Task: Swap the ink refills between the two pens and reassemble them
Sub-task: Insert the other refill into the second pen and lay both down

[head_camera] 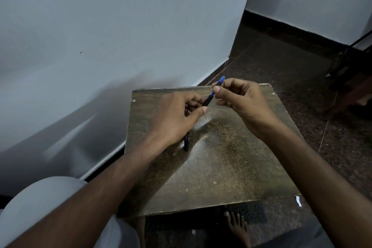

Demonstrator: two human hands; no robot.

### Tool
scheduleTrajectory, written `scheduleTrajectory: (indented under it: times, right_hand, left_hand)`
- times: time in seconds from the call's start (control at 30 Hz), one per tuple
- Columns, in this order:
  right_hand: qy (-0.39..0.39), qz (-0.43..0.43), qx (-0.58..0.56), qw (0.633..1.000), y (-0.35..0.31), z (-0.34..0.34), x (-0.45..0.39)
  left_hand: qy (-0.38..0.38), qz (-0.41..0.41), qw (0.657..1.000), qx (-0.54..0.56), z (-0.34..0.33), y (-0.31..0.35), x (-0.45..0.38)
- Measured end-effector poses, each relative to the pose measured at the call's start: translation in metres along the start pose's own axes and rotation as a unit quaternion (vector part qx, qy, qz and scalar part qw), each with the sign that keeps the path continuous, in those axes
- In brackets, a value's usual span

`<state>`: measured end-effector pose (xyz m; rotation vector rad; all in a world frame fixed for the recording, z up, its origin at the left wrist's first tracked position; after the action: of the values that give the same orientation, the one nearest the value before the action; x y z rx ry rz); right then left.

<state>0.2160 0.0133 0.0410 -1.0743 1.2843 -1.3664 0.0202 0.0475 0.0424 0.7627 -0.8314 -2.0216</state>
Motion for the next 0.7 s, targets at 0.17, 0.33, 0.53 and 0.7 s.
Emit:
scheduleTrajectory:
  times: [0.17,0.33,0.53,0.7]
  right_hand:
    - [-0.034,-0.011,-0.024,0.999,-0.0013,-0.0024,0.001]
    - [-0.004,-0.002,-0.002,1.0,0.0025,-0.0018,0.0012]
    - [-0.01,-0.01,-0.002,1.0,-0.0006,-0.0008,0.003]
    - [0.023,-0.003,0.011,1.0,0.0004,-0.0018,0.0035]
  left_hand:
    - [-0.005,-0.017,1.0,-0.013,-0.001,0.0037,-0.0002]
    - [-0.011,-0.027,1.0,-0.007,-0.0029,0.0055,0.0024]
    - [-0.006,-0.012,1.0,-0.01,-0.003,0.0018,-0.0007]
    - [-0.018,-0.019,1.0,-0.014,-0.0053,0.0011,0.0012]
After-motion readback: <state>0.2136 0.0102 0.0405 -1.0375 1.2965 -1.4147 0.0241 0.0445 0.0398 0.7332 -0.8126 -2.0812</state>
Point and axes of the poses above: each hand's wrist, its own x-axis away from the middle knuckle, its own z-axis out of the back of the hand, y = z × x, the point moved 4 cm from there along -x, towards the middle knuckle, and after that the axes turned 3 degrees about -z, right-handed, at the moved point
